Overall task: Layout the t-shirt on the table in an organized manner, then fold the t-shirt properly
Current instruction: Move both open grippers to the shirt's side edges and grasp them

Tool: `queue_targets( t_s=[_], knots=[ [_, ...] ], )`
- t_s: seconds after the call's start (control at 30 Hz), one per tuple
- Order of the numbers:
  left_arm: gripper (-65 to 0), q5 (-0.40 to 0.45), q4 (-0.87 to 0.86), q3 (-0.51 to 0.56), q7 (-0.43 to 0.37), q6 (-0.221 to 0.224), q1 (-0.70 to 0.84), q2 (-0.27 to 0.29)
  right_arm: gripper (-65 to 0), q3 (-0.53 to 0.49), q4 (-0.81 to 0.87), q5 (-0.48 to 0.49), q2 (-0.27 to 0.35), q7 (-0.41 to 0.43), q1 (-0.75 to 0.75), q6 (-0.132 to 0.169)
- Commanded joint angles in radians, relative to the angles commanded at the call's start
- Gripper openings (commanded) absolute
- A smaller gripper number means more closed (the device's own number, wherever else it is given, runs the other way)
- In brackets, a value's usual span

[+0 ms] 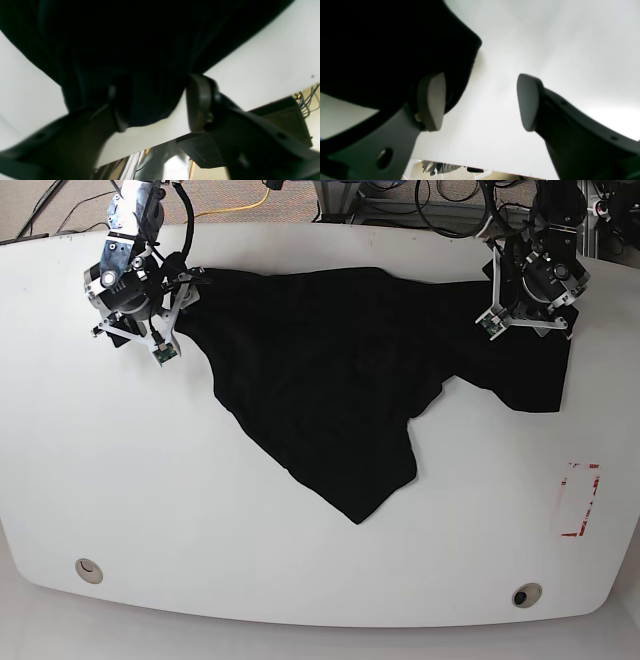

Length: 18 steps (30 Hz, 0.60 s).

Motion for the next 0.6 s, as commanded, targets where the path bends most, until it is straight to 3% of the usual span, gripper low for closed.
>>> queue_targets(
  t_s=[0.27,0.43,0.6],
  knots=[
    [-29.6,-0.14,0.003,-0.072,0.0,0.0,-0.103,-0.055,-20.5,-0.002,-0.006,0.008,-0.005,0.063,0.14,0.0],
    [-29.4,-0.242,0.008,-0.204,0.003,0.0,-0.193,-0.064,-20.5,-0.003,-0.044,0.009,-0.046,0.066,0.253,0.0],
    [-29.4,-0.339,0.008,-0.29,0.038,0.0,-0.281,-0.083,-20.5,-0.094,-0.123,0.009,-0.066,0.068,0.325,0.0]
  ],
)
